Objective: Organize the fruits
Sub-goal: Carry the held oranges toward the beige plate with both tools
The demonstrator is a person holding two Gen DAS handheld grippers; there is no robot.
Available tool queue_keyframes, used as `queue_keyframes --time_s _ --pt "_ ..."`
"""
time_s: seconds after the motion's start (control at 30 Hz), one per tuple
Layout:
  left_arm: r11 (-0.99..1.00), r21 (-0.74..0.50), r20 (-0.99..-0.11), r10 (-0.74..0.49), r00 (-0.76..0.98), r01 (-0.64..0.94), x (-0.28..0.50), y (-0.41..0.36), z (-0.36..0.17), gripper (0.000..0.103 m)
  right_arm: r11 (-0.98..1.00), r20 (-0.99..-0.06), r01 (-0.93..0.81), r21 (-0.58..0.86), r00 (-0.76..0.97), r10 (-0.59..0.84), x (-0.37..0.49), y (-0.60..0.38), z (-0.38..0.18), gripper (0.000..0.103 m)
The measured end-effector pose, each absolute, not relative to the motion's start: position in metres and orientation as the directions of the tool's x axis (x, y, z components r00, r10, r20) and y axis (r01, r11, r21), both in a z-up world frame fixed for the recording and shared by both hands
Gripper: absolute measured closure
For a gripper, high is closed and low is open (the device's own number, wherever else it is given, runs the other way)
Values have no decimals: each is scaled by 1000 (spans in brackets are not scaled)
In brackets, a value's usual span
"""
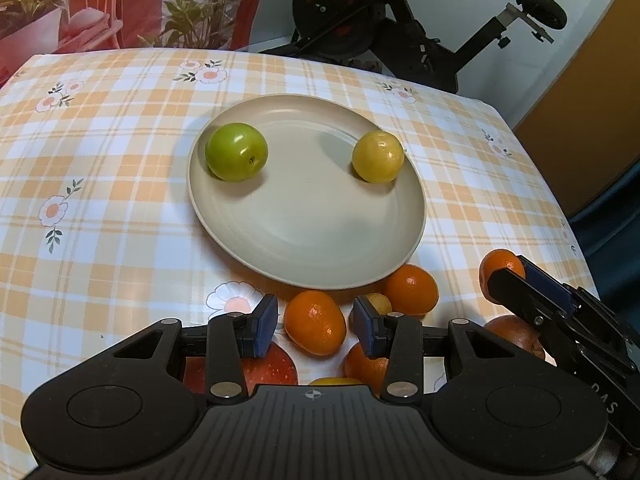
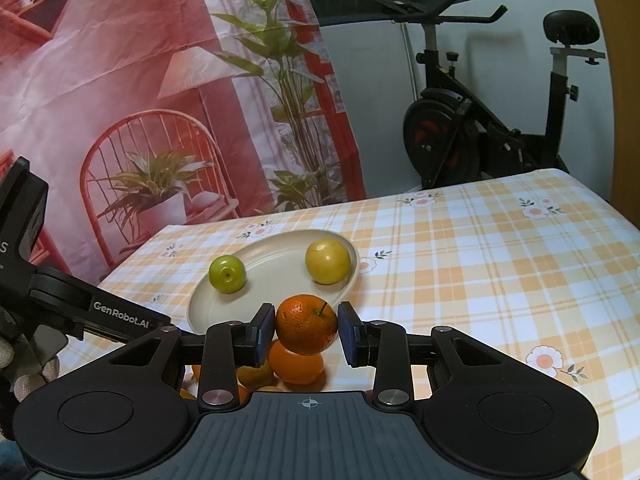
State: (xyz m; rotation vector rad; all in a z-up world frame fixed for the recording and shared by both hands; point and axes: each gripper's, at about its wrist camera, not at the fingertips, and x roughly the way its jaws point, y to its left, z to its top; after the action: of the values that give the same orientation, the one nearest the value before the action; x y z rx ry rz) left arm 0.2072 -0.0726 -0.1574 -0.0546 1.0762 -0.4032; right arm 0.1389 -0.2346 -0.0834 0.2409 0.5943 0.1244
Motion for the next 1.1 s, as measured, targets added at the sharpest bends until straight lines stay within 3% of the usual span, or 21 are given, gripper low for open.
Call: queue_keyframes --time_s 0.33,1.1 --pt "924 -135 -867 -285 410 356 207 -90 -164 59 964 -536 -43 262 824 182 139 -235 -84 72" --pt "911 -149 -829 -327 454 384 195 -89 -150 65 964 -534 -41 264 826 181 137 -234 -83 72"
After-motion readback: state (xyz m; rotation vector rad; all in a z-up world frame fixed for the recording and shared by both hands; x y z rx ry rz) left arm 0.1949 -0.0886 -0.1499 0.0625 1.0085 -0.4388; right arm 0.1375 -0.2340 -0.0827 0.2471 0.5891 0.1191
